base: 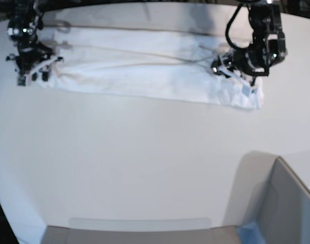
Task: Layout the t-shirt on the table in an organized manner, then fold the t-shirt properly
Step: 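Pull the folded shirt edge with both grippers to smooth it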
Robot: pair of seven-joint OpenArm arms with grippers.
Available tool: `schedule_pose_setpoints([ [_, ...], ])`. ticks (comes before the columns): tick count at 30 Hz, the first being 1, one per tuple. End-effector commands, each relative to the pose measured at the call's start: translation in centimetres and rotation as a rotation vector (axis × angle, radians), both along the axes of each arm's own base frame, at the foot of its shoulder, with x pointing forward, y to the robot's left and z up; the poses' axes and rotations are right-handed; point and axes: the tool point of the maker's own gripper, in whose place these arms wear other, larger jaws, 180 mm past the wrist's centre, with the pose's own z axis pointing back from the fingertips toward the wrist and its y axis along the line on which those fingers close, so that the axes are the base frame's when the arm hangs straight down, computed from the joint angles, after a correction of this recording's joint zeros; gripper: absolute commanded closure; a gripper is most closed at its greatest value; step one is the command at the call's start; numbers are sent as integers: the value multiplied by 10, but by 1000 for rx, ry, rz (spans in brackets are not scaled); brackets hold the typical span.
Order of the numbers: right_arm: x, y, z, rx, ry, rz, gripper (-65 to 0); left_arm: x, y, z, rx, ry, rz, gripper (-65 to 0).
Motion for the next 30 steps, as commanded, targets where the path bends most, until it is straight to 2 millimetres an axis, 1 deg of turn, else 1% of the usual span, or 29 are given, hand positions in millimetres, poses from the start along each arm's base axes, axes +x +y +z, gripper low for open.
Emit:
schedule_pose_setpoints([
  [1,11,-3,15,-22,-52,13,-247,3,0,6,1,-19,-3,-132],
  [3,18,-3,18,-20,-67,12,-247,3,0,6,1,-19,-3,-132],
  [7,22,-4,14,-11,-64,7,-247,3,0,6,1,-19,-3,-132],
  [8,26,1,12,-5,-61,19,-247,3,0,6,1,-19,-3,-132],
  [12,25,6,3,5,-36,31,-247,3,0,6,1,-19,-3,-132],
  [17,20,4,-7,15,-9,20,-244,3,0,6,1,-19,-3,-132],
  [18,20,3,-7,12,-8,21,-232,4,0,6,1,-21,-3,-132],
  [19,20,4,-7,12,-8,22,-205,4,0,6,1,-22,-3,-132],
  [22,20,-1,-4,6,-18,9,-66,6,0,7,1,-25,-3,-132],
  [24,18,-9,-1,-1,-27,-17,0,5,0,7,1,-24,-4,-132],
  [30,11,-37,8,-21,-46,-98,0,5,0,7,1,-24,-4,-132],
])
